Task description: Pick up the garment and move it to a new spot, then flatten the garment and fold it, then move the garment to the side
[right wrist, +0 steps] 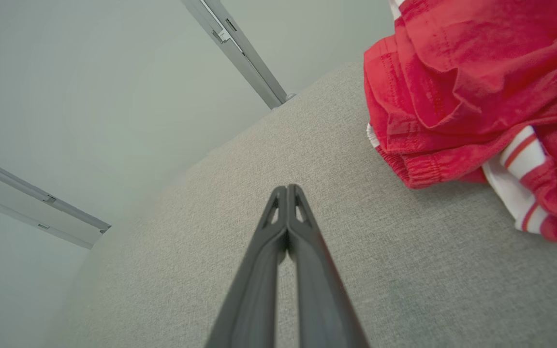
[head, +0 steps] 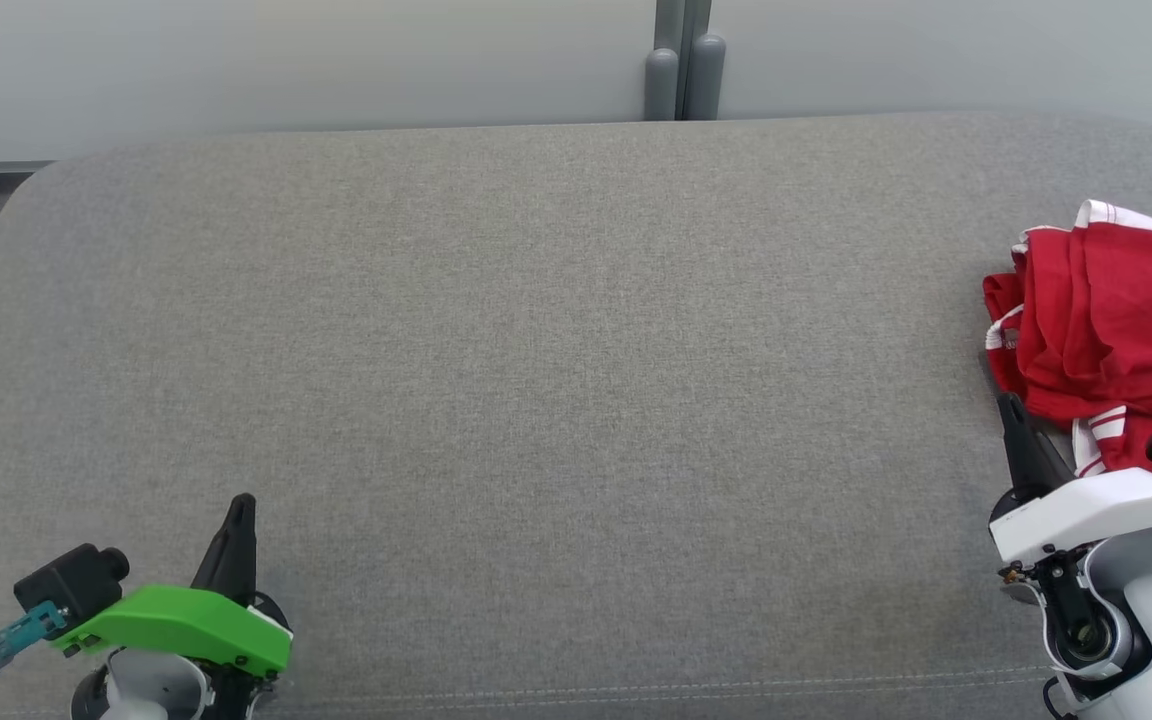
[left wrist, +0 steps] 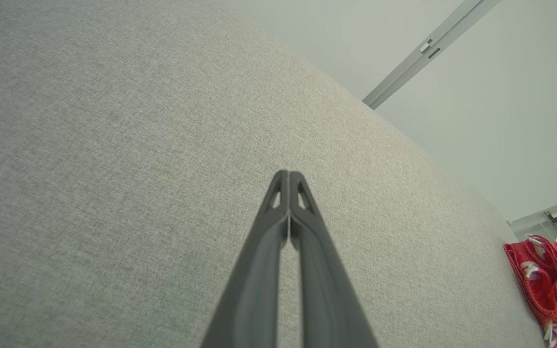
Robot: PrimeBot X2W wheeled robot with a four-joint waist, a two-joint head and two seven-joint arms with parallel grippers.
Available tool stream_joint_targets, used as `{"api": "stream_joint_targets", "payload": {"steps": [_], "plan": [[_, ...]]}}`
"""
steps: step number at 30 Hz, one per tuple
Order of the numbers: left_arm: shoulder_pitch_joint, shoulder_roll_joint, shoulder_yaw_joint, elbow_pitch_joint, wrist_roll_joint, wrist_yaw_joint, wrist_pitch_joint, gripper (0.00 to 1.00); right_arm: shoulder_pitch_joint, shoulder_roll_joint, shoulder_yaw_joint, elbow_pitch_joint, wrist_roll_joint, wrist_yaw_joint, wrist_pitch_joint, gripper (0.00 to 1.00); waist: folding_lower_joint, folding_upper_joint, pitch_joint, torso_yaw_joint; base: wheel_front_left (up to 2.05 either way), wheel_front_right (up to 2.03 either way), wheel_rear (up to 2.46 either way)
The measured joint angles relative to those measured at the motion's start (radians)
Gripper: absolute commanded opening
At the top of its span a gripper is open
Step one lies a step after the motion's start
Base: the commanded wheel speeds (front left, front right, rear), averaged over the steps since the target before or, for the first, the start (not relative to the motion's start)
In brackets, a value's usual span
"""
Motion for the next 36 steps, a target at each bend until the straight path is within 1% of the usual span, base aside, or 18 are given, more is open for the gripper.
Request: {"api": "stream_joint_targets", "payload": {"steps": [8, 9, 13, 14, 25, 36], "plan": [[0.000, -0.009, 0.032, 0.000, -0.076, -0.014, 0.026, 0.00, 0.000, 0.021, -0.034, 0.000, 0.080, 0.018, 0.024, 0.00, 0.0000, 0.0000, -0.007, -0.008, 0.00, 0.00, 0.00], [0.000, -0.014, 0.040, 0.000, -0.100, -0.020, 0.033, 0.00, 0.000, 0.028, -0.045, 0.000, 0.100, 0.020, 0.030, 0.00, 0.0000, 0.0000, -0.009, -0.011, 0.00, 0.00, 0.00], [0.000, -0.022, 0.053, 0.000, -0.126, -0.026, 0.044, 0.00, 0.000, 0.038, -0.059, 0.000, 0.137, 0.027, 0.039, 0.00, 0.0000, 0.0000, -0.012, -0.014, 0.00, 0.00, 0.00], [0.000, -0.025, 0.062, 0.000, -0.155, -0.033, 0.051, 0.00, 0.000, 0.046, -0.069, 0.000, 0.157, 0.032, 0.047, 0.00, 0.0000, 0.0000, -0.013, -0.017, 0.00, 0.00, 0.00], [0.000, -0.041, 0.110, 0.000, -0.264, -0.054, 0.087, 0.00, 0.000, 0.080, -0.123, 0.000, 0.281, 0.058, 0.086, 0.00, 0.0000, 0.0000, -0.024, -0.030, 0.00, 0.00, 0.00], [0.000, -0.065, 0.159, 0.001, -0.376, -0.087, 0.122, 0.00, 0.000, 0.114, -0.178, 0.001, 0.405, 0.087, 0.119, 0.00, 0.0000, 0.0000, -0.035, -0.043, 0.00, 0.00, 0.00]]}}
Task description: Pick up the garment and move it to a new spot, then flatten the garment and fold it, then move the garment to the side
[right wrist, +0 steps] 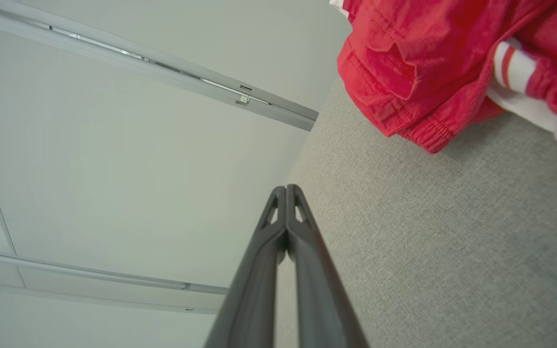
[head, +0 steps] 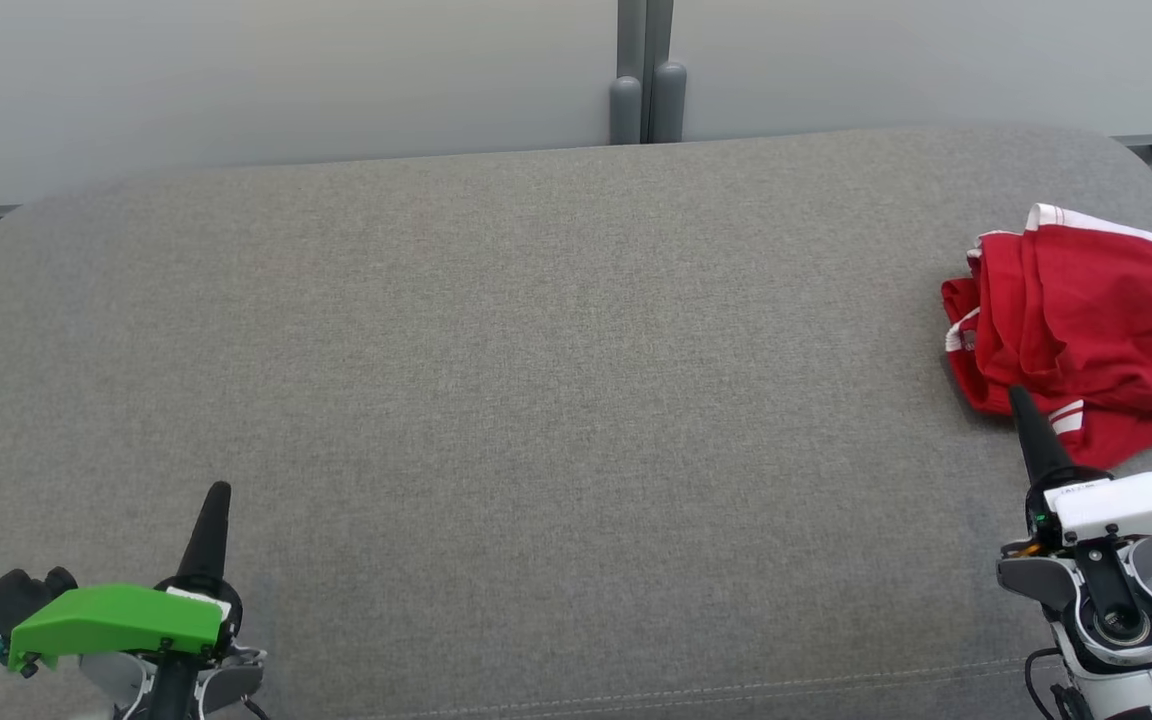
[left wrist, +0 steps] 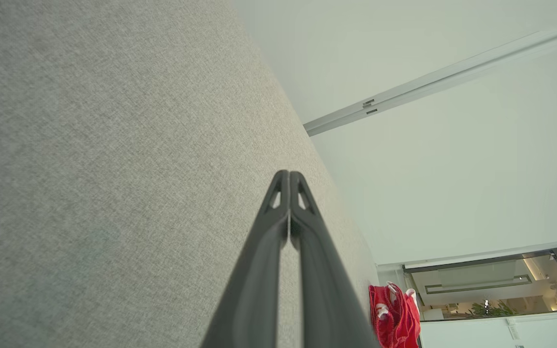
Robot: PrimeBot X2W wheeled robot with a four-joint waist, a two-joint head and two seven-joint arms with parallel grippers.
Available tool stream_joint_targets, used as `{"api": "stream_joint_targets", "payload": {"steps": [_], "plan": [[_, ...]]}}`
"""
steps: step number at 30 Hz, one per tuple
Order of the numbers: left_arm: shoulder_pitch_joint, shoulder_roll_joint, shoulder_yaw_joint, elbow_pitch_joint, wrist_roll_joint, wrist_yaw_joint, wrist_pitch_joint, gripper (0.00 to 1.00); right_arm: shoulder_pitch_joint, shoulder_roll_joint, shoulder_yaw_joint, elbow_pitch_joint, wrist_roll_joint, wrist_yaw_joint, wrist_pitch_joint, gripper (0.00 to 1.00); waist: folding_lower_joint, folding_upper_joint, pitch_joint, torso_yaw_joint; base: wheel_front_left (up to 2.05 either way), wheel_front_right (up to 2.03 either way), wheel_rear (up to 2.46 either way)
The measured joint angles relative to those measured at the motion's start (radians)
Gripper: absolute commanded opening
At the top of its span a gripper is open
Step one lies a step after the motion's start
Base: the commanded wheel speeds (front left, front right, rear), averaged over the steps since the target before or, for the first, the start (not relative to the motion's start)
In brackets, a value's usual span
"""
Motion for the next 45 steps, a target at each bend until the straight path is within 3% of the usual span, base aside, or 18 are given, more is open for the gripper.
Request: {"api": "stream_joint_targets", "payload": {"steps": [27, 45], "plan": [[0.000, -0.052, 0.119, 0.001, -0.290, -0.067, 0.088, 0.00, 0.000, 0.087, -0.134, 0.002, 0.303, 0.063, 0.091, 0.00, 0.0000, 0.0000, -0.026, -0.033, 0.00, 0.00, 0.00], [0.000, -0.055, 0.124, 0.002, -0.293, -0.068, 0.089, 0.00, 0.000, 0.089, -0.137, 0.004, 0.315, 0.065, 0.092, 0.00, 0.0000, 0.0000, -0.026, -0.033, 0.00, 0.00, 0.00]]}}
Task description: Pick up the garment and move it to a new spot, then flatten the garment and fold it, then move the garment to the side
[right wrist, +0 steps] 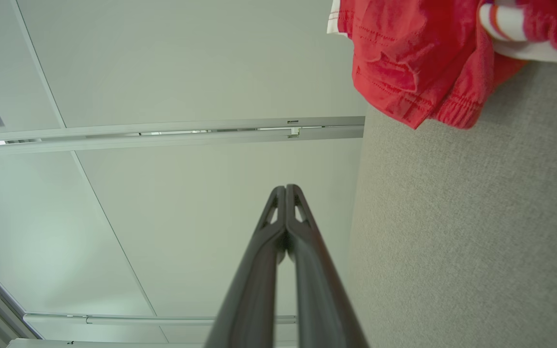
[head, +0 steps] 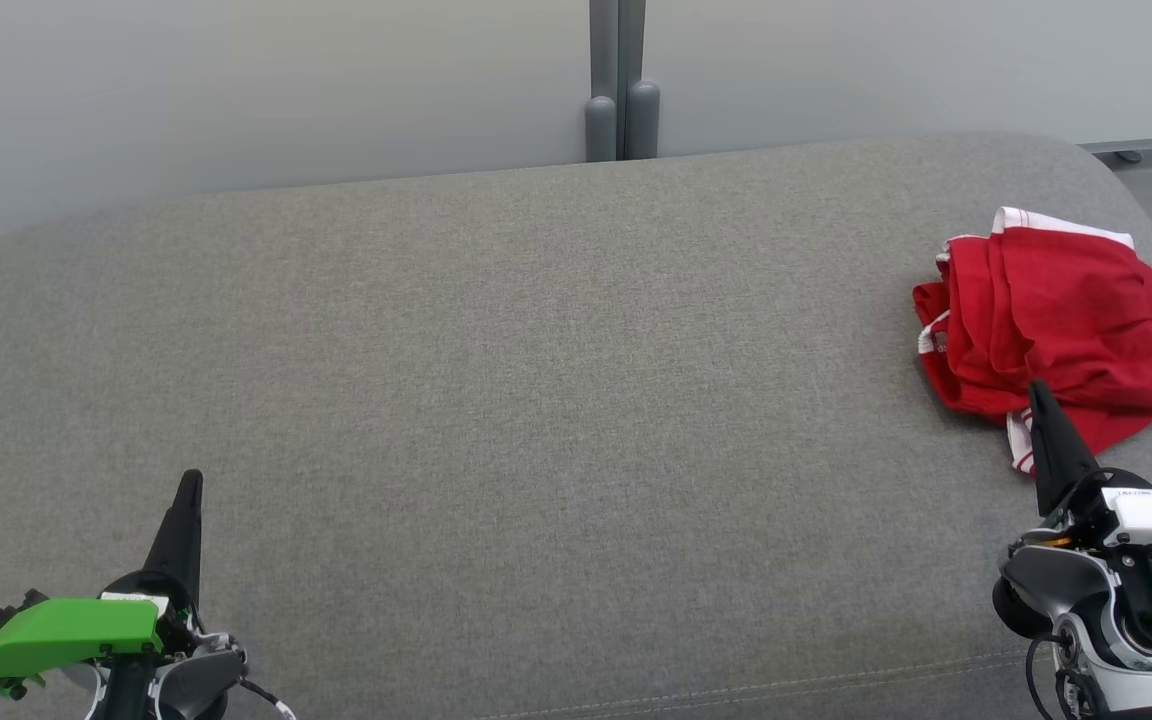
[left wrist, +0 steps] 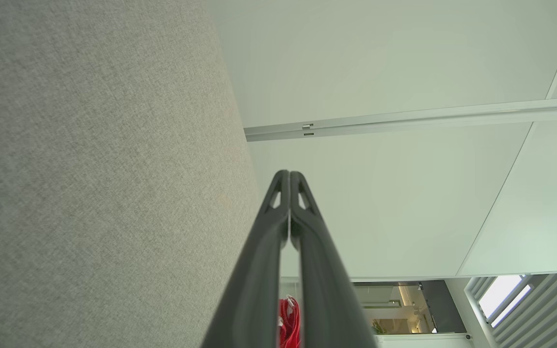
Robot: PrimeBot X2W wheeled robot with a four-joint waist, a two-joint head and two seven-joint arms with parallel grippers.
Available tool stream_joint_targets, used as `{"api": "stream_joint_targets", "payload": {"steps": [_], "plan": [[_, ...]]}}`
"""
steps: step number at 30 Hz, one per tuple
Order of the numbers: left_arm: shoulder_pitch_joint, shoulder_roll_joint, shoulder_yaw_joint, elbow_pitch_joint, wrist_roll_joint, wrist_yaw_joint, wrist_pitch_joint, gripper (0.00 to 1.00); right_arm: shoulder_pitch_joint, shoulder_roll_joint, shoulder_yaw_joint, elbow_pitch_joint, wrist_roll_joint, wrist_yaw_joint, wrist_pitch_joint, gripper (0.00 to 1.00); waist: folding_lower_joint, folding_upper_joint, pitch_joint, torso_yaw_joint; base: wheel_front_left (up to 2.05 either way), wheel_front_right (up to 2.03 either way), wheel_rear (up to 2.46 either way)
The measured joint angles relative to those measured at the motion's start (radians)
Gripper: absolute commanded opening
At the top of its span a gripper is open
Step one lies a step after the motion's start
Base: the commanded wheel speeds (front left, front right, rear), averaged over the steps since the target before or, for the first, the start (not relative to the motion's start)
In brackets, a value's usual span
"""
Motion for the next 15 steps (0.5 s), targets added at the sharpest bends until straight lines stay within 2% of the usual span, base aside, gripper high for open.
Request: {"api": "stream_joint_targets", "payload": {"steps": [15], "plan": [[0.000, 0.000, 0.001, 0.002, 0.000, 0.000, 0.000, 0.00, 0.000, 0.000, -0.001, 0.001, 0.000, 0.000, 0.000, 0.00, 0.0000, 0.0000, 0.000, 0.000, 0.00, 0.00, 0.00]]}}
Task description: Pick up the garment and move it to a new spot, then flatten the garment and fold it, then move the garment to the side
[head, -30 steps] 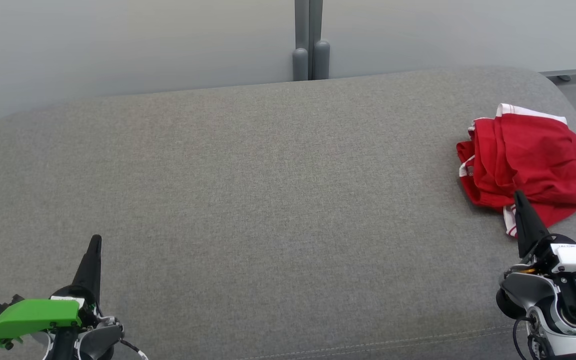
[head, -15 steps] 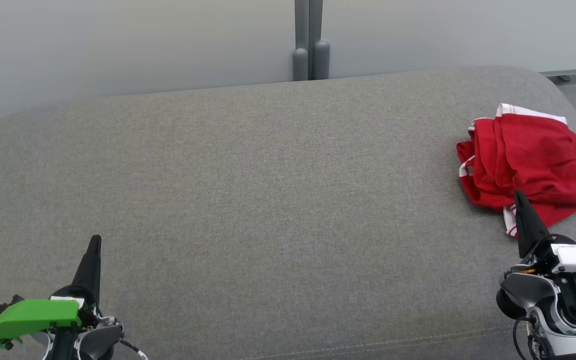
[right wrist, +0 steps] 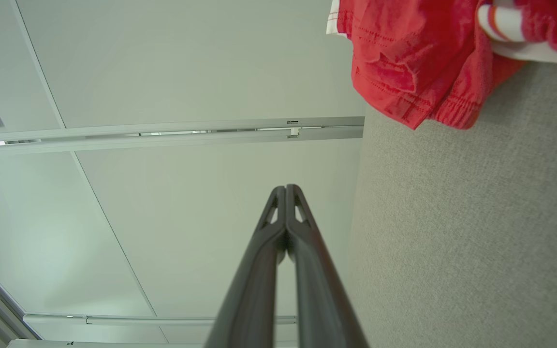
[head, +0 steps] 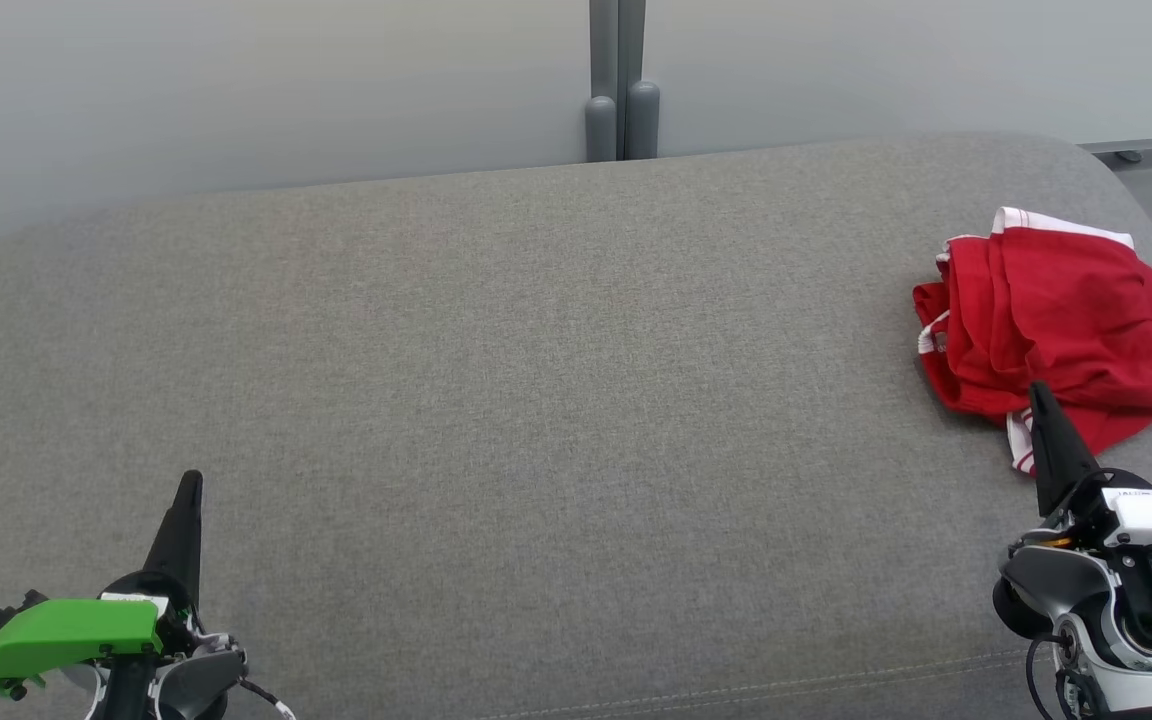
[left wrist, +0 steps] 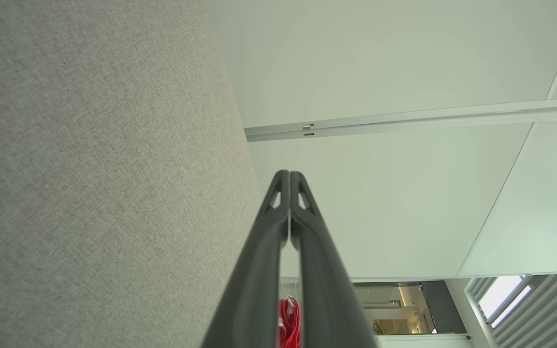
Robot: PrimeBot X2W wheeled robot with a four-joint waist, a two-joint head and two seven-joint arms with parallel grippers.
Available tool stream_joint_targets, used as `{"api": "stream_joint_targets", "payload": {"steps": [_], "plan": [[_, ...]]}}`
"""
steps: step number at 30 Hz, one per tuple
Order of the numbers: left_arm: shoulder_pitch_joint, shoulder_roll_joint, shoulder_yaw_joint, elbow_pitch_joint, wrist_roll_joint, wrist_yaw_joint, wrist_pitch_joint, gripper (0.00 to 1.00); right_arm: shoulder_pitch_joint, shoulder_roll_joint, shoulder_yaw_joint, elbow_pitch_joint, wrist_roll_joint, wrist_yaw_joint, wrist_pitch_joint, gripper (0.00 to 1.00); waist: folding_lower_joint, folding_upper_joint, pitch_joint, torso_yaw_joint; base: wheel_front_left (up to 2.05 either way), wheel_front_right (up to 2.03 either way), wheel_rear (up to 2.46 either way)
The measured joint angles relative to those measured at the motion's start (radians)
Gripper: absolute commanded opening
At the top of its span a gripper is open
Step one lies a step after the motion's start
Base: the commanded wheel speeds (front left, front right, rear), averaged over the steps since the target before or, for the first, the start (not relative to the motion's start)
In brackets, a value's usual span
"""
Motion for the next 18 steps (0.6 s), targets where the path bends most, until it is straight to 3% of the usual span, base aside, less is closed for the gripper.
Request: {"api": "stream_joint_targets", "payload": {"steps": [18], "plan": [[0.000, 0.000, 0.001, 0.001, 0.000, 0.000, 0.000, 0.00, 0.000, 0.000, -0.001, 0.001, 0.000, 0.000, 0.000, 0.00, 0.0000, 0.0000, 0.000, 0.000, 0.00, 0.00, 0.00]]}}
